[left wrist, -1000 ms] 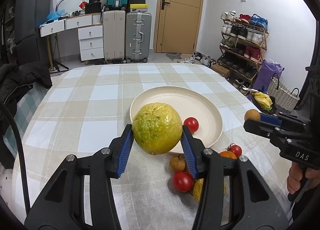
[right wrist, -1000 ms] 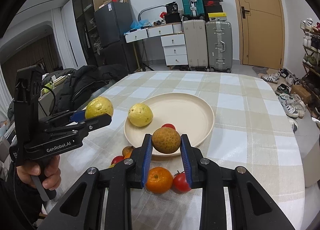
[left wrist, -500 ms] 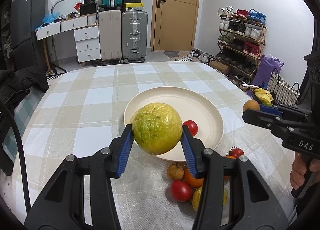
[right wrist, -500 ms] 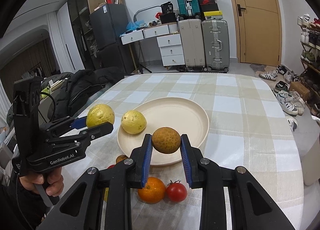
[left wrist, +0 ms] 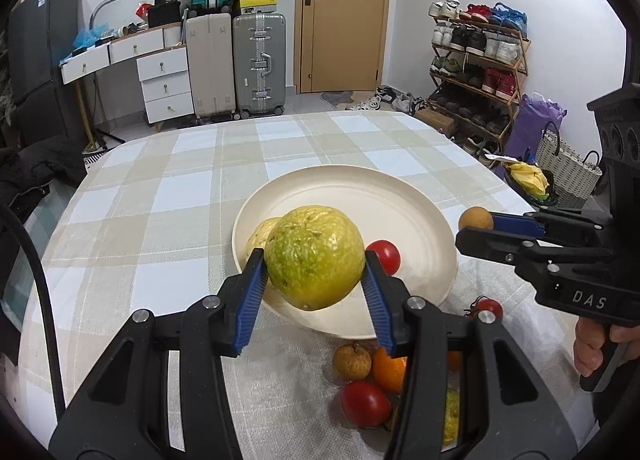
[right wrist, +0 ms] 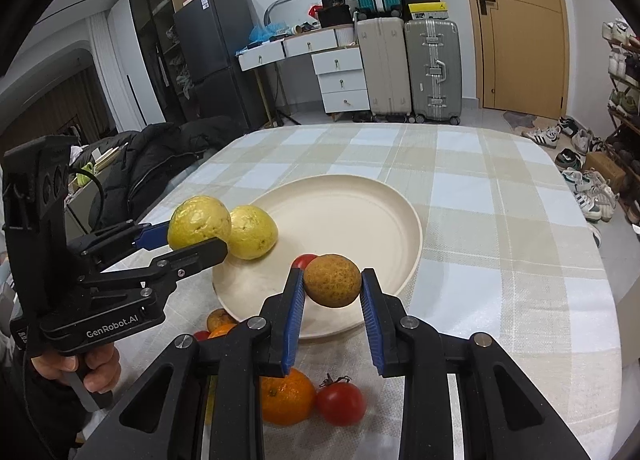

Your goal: Organize fruits

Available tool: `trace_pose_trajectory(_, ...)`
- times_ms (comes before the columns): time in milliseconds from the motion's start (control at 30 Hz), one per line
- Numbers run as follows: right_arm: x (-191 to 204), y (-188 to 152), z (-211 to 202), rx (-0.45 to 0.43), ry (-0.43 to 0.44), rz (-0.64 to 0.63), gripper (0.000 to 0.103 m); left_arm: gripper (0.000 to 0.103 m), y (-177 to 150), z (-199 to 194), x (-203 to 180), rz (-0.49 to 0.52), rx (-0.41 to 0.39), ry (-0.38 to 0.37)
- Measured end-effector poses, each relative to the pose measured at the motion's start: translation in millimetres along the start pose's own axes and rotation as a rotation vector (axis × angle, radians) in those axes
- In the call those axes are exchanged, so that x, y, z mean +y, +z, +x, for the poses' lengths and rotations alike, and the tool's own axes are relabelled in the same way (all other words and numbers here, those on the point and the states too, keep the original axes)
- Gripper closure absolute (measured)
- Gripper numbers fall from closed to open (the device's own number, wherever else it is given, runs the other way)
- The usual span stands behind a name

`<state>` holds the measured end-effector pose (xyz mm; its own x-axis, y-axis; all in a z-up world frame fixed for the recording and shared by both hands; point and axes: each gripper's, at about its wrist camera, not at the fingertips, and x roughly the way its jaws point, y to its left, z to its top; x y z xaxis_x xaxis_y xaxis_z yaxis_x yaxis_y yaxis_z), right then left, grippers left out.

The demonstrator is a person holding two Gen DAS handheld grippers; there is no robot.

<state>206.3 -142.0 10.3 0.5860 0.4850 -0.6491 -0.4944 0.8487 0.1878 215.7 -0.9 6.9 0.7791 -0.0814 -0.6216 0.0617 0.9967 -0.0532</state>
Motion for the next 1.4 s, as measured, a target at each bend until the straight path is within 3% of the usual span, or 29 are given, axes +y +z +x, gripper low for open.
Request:
trace_pose_trajectory(400,-10,5,25,0.036,-0.002,0.012,0.074,0.058,8,26,-3,0.002,0.034,-0.035)
trace_pose_trajectory(800,-17,8,46,0.066,0.000,0.011,0.074,0.058,20,35,-12,0.042,0.020,-0.041)
trace_pose_trajectory(1400,-17,6,53,0.086,-0.025,-0.002,0.074,0.058,32,58,-34,0.118,0.050,-0.096)
